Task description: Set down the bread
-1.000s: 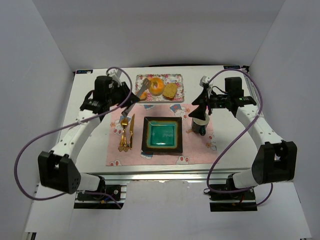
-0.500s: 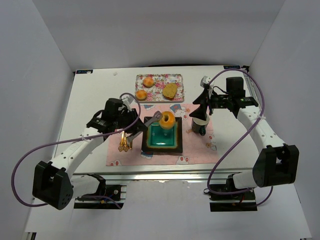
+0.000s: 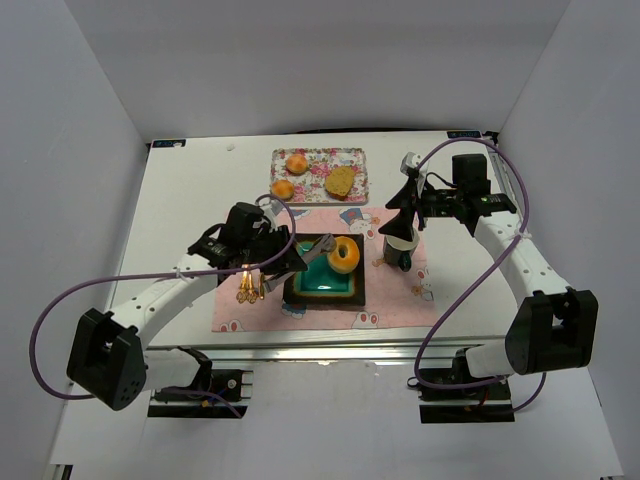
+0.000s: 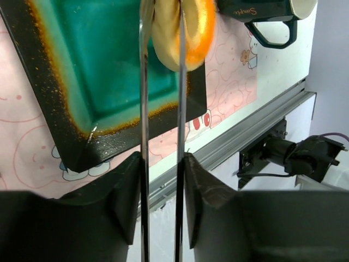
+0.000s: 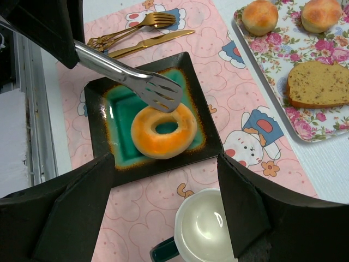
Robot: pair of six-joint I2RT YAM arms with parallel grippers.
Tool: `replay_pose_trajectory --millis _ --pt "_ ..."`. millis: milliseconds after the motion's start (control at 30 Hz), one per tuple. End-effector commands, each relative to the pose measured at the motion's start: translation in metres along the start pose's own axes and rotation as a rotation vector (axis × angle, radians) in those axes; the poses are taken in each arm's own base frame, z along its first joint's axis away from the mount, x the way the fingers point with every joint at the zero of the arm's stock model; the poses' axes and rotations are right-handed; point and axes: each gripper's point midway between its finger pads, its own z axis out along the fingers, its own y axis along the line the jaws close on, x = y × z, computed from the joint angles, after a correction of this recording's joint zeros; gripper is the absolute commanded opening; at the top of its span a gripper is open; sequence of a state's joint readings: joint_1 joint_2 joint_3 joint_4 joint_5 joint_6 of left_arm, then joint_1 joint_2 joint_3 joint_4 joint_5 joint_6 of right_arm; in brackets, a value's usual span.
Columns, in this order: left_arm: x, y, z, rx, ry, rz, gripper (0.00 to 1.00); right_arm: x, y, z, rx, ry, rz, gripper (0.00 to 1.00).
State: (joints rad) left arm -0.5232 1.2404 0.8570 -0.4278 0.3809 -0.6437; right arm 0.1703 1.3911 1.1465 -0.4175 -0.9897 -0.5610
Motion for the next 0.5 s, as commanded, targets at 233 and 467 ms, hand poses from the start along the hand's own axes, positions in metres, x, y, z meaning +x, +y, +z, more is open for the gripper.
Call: replay_pose_trajectory --millis 233,467 --pt "-0.016 -0.011 -0.005 -0.004 -0.031 0.059 0.50 -0.014 0.003 -0.005 -0.001 -0.028 -0.039 0.80" --pt "-0.044 -0.013 -0.022 -0.105 -0.077 0.129 0.50 -0.015 0.003 -0.005 -0.008 -0.033 -0.042 0.80"
